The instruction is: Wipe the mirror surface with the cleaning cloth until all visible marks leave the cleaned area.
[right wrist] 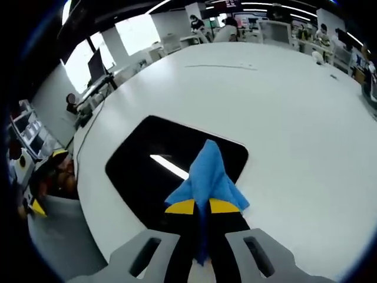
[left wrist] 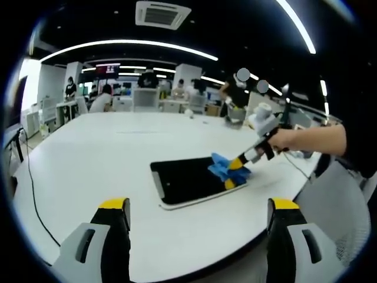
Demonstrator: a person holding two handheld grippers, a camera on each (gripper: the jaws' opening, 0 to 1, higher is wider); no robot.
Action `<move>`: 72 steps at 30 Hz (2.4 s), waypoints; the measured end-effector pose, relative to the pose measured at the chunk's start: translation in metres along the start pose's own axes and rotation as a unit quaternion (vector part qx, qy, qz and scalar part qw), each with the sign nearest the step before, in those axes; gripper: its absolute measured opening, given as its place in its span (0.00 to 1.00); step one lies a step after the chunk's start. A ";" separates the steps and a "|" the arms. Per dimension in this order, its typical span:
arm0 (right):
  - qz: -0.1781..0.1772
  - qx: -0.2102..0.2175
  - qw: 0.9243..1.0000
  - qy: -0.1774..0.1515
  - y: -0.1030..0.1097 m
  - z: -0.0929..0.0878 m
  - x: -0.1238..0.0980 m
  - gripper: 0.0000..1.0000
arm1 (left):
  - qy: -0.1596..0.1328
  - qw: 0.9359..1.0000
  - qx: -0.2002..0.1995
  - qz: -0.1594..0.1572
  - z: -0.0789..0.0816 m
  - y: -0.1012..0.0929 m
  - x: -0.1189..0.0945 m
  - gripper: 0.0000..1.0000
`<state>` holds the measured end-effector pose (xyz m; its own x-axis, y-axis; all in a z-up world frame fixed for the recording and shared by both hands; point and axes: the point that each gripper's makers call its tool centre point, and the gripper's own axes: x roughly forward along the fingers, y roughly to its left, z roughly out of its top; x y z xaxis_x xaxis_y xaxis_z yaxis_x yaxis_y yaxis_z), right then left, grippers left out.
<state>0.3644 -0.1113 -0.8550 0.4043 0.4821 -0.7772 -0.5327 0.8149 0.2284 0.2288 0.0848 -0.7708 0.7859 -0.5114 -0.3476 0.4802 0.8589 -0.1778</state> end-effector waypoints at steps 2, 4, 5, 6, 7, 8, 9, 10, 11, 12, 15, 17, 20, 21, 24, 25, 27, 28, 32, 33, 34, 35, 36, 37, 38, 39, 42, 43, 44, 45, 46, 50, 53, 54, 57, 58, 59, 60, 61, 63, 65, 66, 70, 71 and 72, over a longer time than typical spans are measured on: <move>0.003 0.000 1.000 -0.004 0.000 -0.001 -0.001 0.01 | -0.002 1.000 0.000 0.003 0.000 0.001 0.000 0.97; 0.009 0.011 1.000 -0.014 0.000 -0.001 -0.001 0.01 | 0.002 1.000 -0.001 0.005 -0.001 0.001 0.000 0.97; 0.010 0.017 1.000 -0.018 0.001 -0.001 -0.002 0.01 | 0.004 1.000 0.000 0.004 -0.002 0.001 0.000 0.97; 0.010 0.021 1.000 -0.021 0.001 -0.001 -0.002 0.01 | 0.005 1.000 0.001 0.004 -0.002 0.001 0.000 0.97; 0.010 0.022 0.999 -0.022 0.001 -0.001 -0.002 0.01 | 0.007 1.000 0.001 0.003 -0.003 0.001 0.000 0.97; 0.010 0.025 0.999 -0.023 0.001 -0.001 -0.001 0.01 | 0.008 1.000 0.001 0.003 -0.003 0.001 0.000 0.97; 0.010 0.023 0.999 -0.021 0.002 -0.002 -0.002 0.01 | 0.009 1.000 0.002 0.002 -0.003 0.001 0.000 0.97; 0.011 0.020 1.000 -0.018 0.003 -0.002 -0.002 0.01 | 0.008 1.000 0.002 0.002 -0.003 0.001 0.000 0.97; 0.011 0.014 1.000 -0.010 0.004 -0.002 -0.001 0.01 | 0.008 1.000 0.002 0.002 -0.003 0.001 0.000 0.98; 0.010 0.011 1.000 -0.007 0.004 -0.003 -0.001 0.01 | 0.007 1.000 0.002 0.001 -0.003 0.001 0.000 0.98; 0.013 0.003 1.000 0.002 0.006 -0.006 -0.002 0.01 | 0.003 1.000 0.000 0.002 -0.002 0.001 0.000 0.98; 0.016 0.003 1.000 0.005 0.008 -0.009 -0.003 0.01 | 0.002 1.000 0.000 0.002 -0.001 0.001 0.000 0.97; 0.019 0.003 1.000 0.009 0.015 -0.016 -0.007 0.01 | 0.003 1.000 0.001 -0.001 -0.001 0.000 0.001 0.97; 0.020 0.004 1.000 0.010 0.016 -0.018 -0.008 0.01 | 0.002 1.000 0.001 -0.001 -0.001 0.000 0.001 0.97; 0.022 -0.007 1.000 0.018 0.024 -0.024 -0.011 0.01 | -0.002 1.000 0.000 -0.002 0.000 0.000 0.001 0.97; 0.022 -0.009 1.000 0.020 0.025 -0.025 -0.011 0.01 | -0.003 1.000 -0.001 -0.001 0.001 0.000 0.001 0.97; 0.019 -0.009 1.000 0.018 0.023 -0.025 -0.010 0.01 | -0.002 1.000 -0.002 -0.001 0.000 0.000 0.000 0.97; 0.019 -0.009 1.000 0.019 0.023 -0.024 -0.010 0.01 | -0.001 1.000 -0.002 -0.001 0.000 0.000 0.000 0.97; 0.020 -0.015 0.999 0.028 0.024 -0.025 -0.010 0.01 | 0.003 1.000 -0.002 0.000 -0.002 0.000 0.000 0.97; 0.019 -0.019 0.999 0.032 0.025 -0.025 -0.010 0.01 | 0.003 1.000 -0.002 0.001 -0.002 0.000 0.000 0.97; 0.017 -0.019 0.999 0.035 0.025 -0.025 -0.010 0.01 | 0.004 1.000 -0.005 0.001 -0.002 0.000 0.000 0.96; 0.017 -0.022 0.999 0.038 0.025 -0.025 -0.010 0.01 | 0.005 1.000 -0.006 0.003 -0.002 0.001 -0.001 0.96; 0.019 -0.026 0.999 0.040 0.024 -0.025 -0.010 0.01 | 0.004 1.000 -0.005 0.007 -0.002 0.002 -0.001 0.96; 0.021 -0.024 0.999 0.041 0.024 -0.025 -0.011 0.02 | 0.003 1.000 -0.005 0.007 -0.002 0.002 -0.001 0.97; 0.025 -0.018 0.999 0.041 0.023 -0.025 -0.011 0.02 | 0.002 1.000 -0.005 0.006 -0.001 0.002 0.000 0.97; 0.028 -0.014 0.999 0.039 0.022 -0.025 -0.011 0.02 | 0.002 1.000 -0.005 0.006 -0.001 0.002 0.000 0.97; 0.046 0.000 0.999 0.026 0.022 -0.025 -0.011 0.01 | 0.004 1.000 -0.004 0.004 -0.001 0.001 0.000 0.97; 0.050 0.006 0.998 0.024 0.022 -0.025 -0.011 0.01 | 0.006 1.000 -0.003 0.004 -0.002 0.001 0.000 0.97; 0.054 0.012 0.998 0.022 0.022 -0.024 -0.011 0.01 | 0.006 1.000 -0.003 0.004 -0.002 0.001 0.000 0.97; 0.055 0.014 0.998 0.022 0.022 -0.024 -0.011 0.01 | 0.005 1.000 -0.003 0.005 -0.001 0.002 0.000 0.97; 0.056 0.010 0.998 0.022 0.023 -0.024 -0.011 0.01 | 0.003 1.000 -0.004 0.005 -0.001 0.002 0.000 0.97; 0.054 -0.016 0.998 0.027 0.027 -0.023 -0.010 0.02 | -0.010 1.000 -0.004 0.015 0.004 0.005 -0.001 0.97; 0.050 -0.034 0.998 0.033 0.029 -0.023 -0.010 0.02 | -0.007 1.000 -0.001 0.014 0.003 0.005 0.000 0.97; 0.043 -0.052 0.997 0.038 0.029 -0.023 -0.010 0.02 | -0.006 1.000 -0.002 0.013 0.003 0.005 0.000 0.97; 0.037 -0.066 0.996 0.045 0.030 -0.023 -0.009 0.02 | -0.008 1.000 -0.002 0.013 0.003 0.004 0.000 0.97; 0.037 -0.067 0.996 0.047 0.030 -0.023 -0.009 0.02 | -0.009 1.000 -0.003 0.013 0.004 0.005 0.000 0.97; 0.037 -0.066 0.996 0.048 0.030 -0.024 -0.010 0.02 | -0.009 1.000 -0.004 0.013 0.003 0.005 0.000 0.97; 0.039 -0.063 0.996 0.048 0.030 -0.024 -0.010 0.02 | -0.008 1.000 -0.003 0.013 0.003 0.005 0.000 0.96; 0.040 -0.060 0.996 0.048 0.029 -0.023 -0.010 0.02 | -0.008 1.000 -0.002 0.011 0.003 0.004 0.000 0.96; 0.048 -0.052 0.997 0.040 0.030 -0.022 -0.009 0.02 | -0.007 1.000 -0.002 0.010 0.003 0.004 0.001 0.96; 0.051 -0.048 0.997 0.034 0.032 -0.021 -0.007 0.02 | -0.006 1.000 -0.001 0.010 0.003 0.004 0.001 0.96; 0.051 -0.048 0.997 0.032 0.033 -0.021 -0.007 0.02 | -0.006 1.000 -0.001 0.010 0.003 0.003 0.001 0.96; 0.055 -0.048 0.997 0.027 0.039 -0.018 -0.003 0.01 | -0.002 1.000 0.000 0.011 0.001 0.003 0.001 0.95; 0.061 -0.045 0.997 0.027 0.042 -0.016 -0.001 0.02 | -0.002 1.000 0.000 0.010 0.001 0.003 0.001 0.95; 0.062 -0.045 0.997 0.027 0.043 -0.016 0.000 0.02 | -0.001 1.000 0.001 0.010 0.001 0.003 0.001 0.95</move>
<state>0.3296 -0.0811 -0.8539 0.2916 0.5572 -0.7775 -0.6416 0.7168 0.2731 0.2311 0.0871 -0.7707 0.7960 -0.4939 -0.3499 0.4650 0.8690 -0.1689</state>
